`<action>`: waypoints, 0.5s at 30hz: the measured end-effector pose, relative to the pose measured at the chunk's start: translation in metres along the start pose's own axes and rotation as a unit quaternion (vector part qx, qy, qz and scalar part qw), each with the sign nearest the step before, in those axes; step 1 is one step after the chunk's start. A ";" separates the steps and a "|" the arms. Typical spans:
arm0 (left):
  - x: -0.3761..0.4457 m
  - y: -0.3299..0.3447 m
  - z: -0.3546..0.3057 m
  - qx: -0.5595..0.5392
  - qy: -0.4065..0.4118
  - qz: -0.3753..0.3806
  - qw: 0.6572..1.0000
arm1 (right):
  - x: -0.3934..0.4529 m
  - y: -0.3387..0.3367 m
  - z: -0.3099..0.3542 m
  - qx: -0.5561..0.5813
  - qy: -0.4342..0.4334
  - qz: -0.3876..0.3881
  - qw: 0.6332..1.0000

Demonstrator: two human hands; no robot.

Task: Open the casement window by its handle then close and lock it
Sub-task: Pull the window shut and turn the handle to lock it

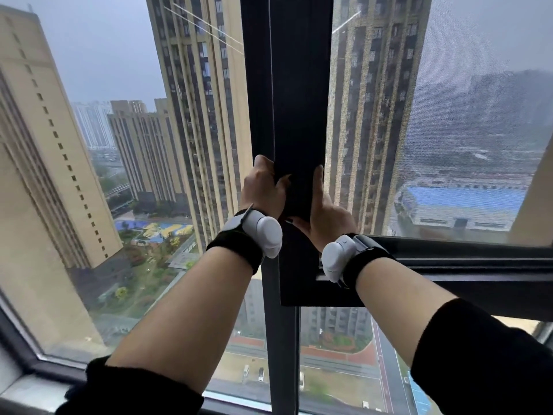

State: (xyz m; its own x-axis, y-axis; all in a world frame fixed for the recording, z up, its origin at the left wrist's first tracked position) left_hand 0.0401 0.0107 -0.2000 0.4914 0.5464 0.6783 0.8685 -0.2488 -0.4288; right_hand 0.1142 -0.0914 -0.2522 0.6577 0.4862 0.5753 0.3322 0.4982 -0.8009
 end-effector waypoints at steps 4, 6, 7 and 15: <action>0.001 0.003 0.001 -0.001 -0.001 -0.008 1.000 | 0.003 0.003 -0.002 0.015 -0.011 0.001 1.000; 0.002 0.004 0.001 -0.003 0.001 -0.013 1.000 | 0.006 0.004 -0.002 0.024 -0.007 0.006 1.000; 0.003 0.005 0.002 -0.005 0.003 -0.013 1.000 | 0.007 0.005 -0.002 0.028 -0.004 0.007 1.000; 0.014 0.012 0.010 -0.022 0.023 0.006 0.999 | 0.018 0.010 -0.004 0.025 0.001 0.010 1.000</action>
State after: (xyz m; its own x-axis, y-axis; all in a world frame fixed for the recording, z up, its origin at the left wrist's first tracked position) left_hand 0.0571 0.0235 -0.2019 0.5027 0.5067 0.7005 0.8645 -0.2897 -0.4108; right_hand 0.1320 -0.0811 -0.2507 0.6647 0.4954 0.5593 0.2849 0.5240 -0.8026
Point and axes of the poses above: each hand's wrist, its own x-axis towards the middle knuckle, its own y-axis out of the palm, z = x × y, the point moved 3 cm from there along x, towards the middle knuckle, and after that the axes turned 7 degrees about y, right-handed, at the moved point
